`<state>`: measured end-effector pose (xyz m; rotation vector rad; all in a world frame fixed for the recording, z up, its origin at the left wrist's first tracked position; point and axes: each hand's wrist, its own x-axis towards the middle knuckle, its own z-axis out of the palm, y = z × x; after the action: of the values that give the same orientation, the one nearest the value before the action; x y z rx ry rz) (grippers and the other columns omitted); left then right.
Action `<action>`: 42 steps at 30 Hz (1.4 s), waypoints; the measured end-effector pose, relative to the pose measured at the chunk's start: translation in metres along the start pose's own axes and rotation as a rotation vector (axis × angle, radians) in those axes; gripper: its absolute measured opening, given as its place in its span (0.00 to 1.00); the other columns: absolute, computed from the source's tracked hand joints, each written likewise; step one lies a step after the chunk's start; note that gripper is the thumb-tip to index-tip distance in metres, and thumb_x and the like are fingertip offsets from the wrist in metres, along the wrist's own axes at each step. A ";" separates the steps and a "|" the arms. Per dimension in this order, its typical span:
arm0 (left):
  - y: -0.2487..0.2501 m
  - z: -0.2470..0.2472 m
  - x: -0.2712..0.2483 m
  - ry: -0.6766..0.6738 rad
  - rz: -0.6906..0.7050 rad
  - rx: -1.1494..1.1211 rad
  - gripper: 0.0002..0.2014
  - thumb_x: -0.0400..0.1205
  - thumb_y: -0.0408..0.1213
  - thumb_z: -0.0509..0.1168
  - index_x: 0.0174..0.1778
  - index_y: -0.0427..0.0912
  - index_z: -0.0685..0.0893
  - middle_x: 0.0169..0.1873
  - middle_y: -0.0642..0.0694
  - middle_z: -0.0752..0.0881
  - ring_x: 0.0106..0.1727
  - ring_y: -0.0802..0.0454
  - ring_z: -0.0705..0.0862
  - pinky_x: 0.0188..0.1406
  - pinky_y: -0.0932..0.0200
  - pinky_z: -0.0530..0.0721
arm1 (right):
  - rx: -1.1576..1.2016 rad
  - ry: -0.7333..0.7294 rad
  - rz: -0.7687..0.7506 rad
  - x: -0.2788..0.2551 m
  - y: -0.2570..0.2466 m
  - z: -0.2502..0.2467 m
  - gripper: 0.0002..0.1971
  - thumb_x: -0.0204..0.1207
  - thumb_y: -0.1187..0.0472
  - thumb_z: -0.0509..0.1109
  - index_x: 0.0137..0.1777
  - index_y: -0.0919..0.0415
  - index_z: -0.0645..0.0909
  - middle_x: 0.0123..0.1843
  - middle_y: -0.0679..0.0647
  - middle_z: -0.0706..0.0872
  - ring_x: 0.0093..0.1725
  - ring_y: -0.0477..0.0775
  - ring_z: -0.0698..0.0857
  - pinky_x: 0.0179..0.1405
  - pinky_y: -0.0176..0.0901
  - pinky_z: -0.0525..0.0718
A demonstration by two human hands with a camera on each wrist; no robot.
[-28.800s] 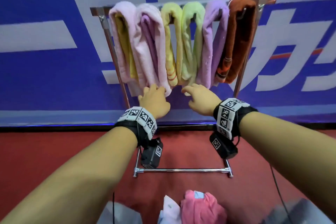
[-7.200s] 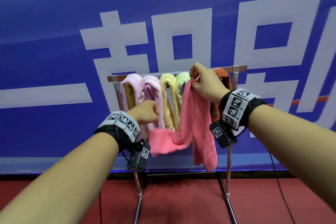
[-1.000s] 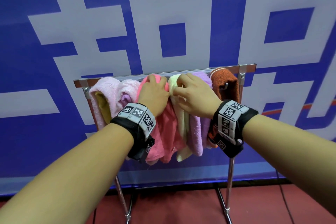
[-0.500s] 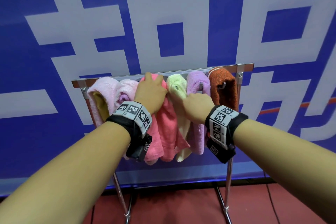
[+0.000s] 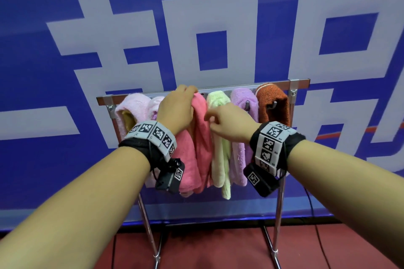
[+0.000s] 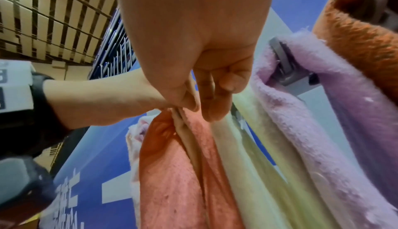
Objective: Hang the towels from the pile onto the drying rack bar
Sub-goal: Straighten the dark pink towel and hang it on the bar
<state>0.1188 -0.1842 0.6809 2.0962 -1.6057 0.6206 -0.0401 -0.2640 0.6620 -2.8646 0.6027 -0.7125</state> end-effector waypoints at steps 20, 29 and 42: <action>-0.024 0.001 -0.031 0.007 -0.025 0.341 0.21 0.79 0.43 0.59 0.69 0.48 0.75 0.59 0.44 0.78 0.61 0.41 0.75 0.54 0.45 0.71 | 0.238 -0.330 -0.020 0.021 -0.076 0.089 0.09 0.72 0.71 0.64 0.51 0.71 0.81 0.49 0.65 0.87 0.48 0.65 0.85 0.47 0.49 0.82; -0.027 0.007 -0.029 0.024 -0.020 0.405 0.21 0.77 0.34 0.63 0.68 0.48 0.76 0.54 0.44 0.79 0.56 0.41 0.76 0.48 0.47 0.71 | -0.170 -0.219 0.130 0.017 -0.045 0.092 0.19 0.73 0.58 0.69 0.63 0.52 0.71 0.51 0.58 0.85 0.50 0.65 0.87 0.40 0.51 0.77; 0.000 0.001 -0.042 -0.068 -0.103 0.361 0.26 0.78 0.38 0.66 0.72 0.43 0.68 0.57 0.39 0.80 0.57 0.36 0.81 0.43 0.44 0.80 | -0.269 0.008 0.117 0.014 -0.008 0.064 0.12 0.74 0.56 0.65 0.52 0.53 0.87 0.49 0.56 0.88 0.50 0.64 0.88 0.37 0.46 0.75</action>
<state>0.1092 -0.1528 0.6555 2.4636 -1.4978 0.8657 0.0040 -0.2602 0.6132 -3.0353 0.9239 -0.6719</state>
